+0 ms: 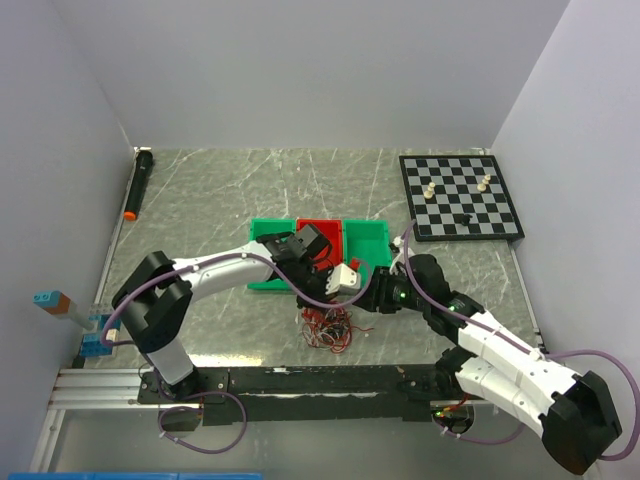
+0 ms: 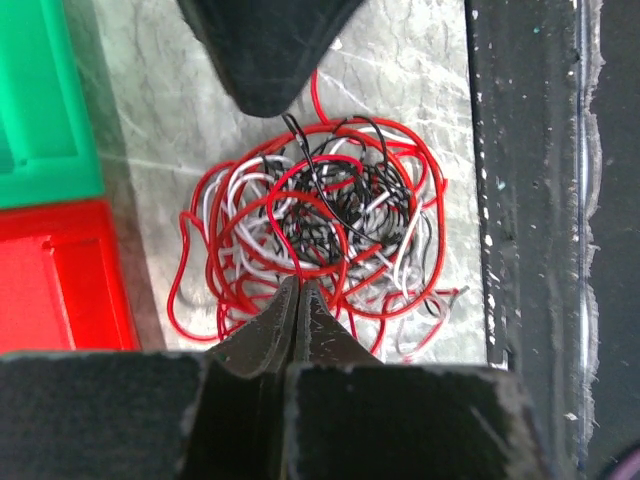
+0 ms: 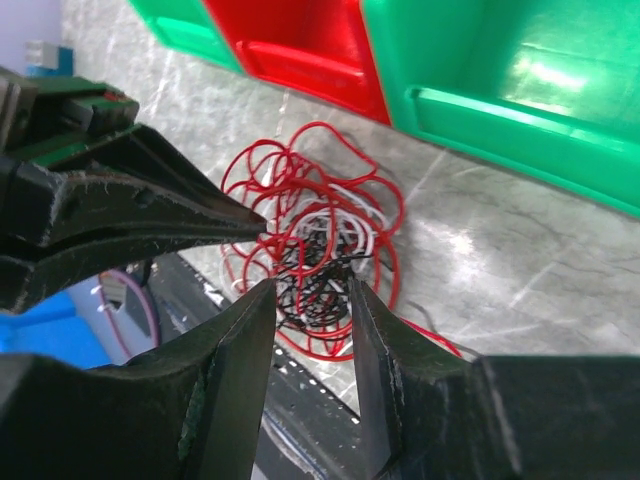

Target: Untangle the cables

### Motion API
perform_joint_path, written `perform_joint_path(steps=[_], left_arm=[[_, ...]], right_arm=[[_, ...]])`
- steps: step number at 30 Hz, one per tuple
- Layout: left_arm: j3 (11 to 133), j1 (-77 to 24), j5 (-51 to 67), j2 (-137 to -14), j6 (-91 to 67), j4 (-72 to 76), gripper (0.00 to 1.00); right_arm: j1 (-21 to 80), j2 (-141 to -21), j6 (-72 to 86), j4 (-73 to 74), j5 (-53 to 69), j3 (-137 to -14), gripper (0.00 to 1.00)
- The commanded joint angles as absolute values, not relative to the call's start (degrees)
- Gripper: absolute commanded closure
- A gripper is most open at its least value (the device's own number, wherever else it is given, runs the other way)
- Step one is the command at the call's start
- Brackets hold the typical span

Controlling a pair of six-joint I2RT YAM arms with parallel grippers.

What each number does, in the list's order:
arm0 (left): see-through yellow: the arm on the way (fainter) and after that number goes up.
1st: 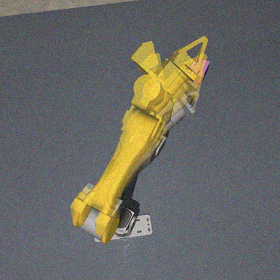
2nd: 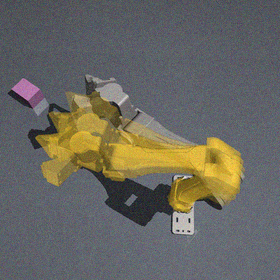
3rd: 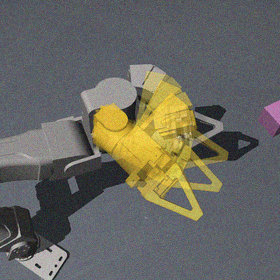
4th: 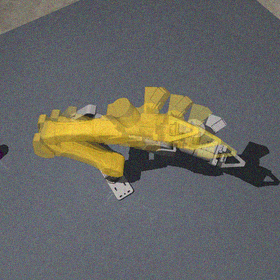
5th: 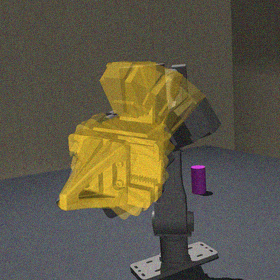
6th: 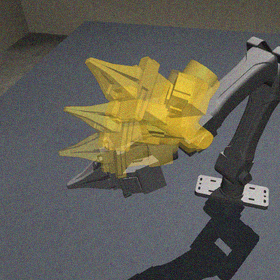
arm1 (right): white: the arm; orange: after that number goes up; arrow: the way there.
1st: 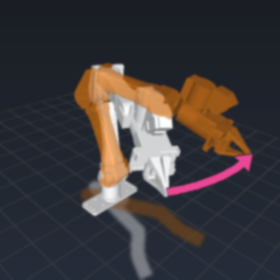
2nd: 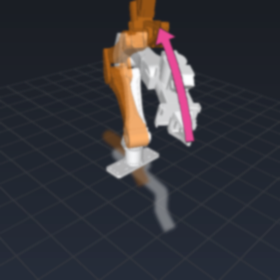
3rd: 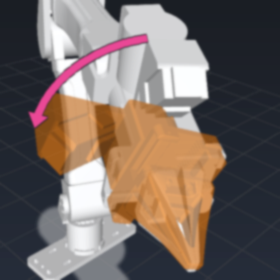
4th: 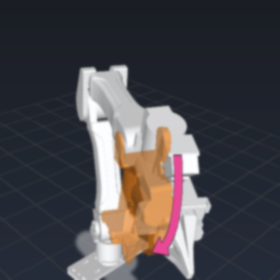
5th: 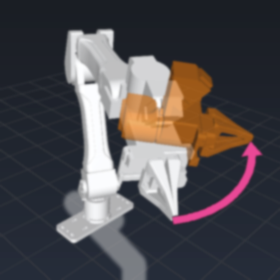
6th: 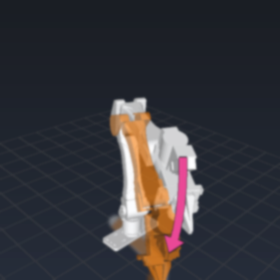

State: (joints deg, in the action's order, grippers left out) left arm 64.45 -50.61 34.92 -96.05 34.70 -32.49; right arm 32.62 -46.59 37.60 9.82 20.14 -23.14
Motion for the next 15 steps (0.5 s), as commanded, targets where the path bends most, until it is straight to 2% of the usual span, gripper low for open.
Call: perform_joint_path(steps=[1, 5, 11, 15], left_arm=[[72.9, -51.1, 33.2, -92.9, 33.0, -38.1, 0.99], [80.9, -50.9, 35.2, -91.5, 32.3, -45.8, 0.99], [80.4, -50.9, 38.5, -85.2, 32.5, -49.8, 0.99], [81.5, -50.9, 38.5, -81.8, 30.9, -51.6, 0.98]], right_arm=[[32.1, -47.3, 37.7, 5.0, 25.3, -23.3, 0.57], [32.0, -49.2, 38.0, 3.5, 27.2, -24.0, 0.55], [32.0, -49.1, 36.6, 5.4, 27.2, -26.6, 0.44], [32.0, -49.1, 36.4, 4.9, 27.8, -27.1, 0.41]])
